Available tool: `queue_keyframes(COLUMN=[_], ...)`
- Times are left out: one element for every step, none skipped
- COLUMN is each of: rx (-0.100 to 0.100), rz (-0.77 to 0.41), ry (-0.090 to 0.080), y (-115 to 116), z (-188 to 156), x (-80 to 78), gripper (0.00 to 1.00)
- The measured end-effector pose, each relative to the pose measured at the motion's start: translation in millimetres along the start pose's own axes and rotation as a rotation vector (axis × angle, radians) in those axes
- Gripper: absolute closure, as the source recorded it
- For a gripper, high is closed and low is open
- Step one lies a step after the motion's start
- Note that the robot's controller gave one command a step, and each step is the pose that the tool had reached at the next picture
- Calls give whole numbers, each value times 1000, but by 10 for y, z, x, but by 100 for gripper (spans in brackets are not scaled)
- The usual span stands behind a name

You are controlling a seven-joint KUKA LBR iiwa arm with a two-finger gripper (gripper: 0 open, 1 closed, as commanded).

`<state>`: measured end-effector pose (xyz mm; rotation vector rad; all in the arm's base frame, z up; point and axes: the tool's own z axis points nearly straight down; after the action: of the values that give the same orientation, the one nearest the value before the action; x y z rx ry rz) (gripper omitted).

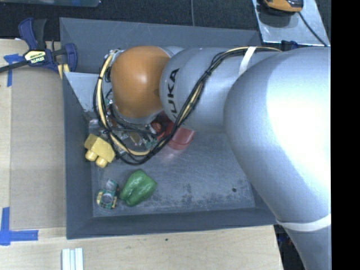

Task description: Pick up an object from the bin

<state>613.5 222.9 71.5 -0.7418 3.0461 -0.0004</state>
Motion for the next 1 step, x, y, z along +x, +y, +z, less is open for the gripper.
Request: queue_keyframes(rx=[0], rz=[0], ry=[0], y=[3], z=[2], x=[0], gripper=[100])
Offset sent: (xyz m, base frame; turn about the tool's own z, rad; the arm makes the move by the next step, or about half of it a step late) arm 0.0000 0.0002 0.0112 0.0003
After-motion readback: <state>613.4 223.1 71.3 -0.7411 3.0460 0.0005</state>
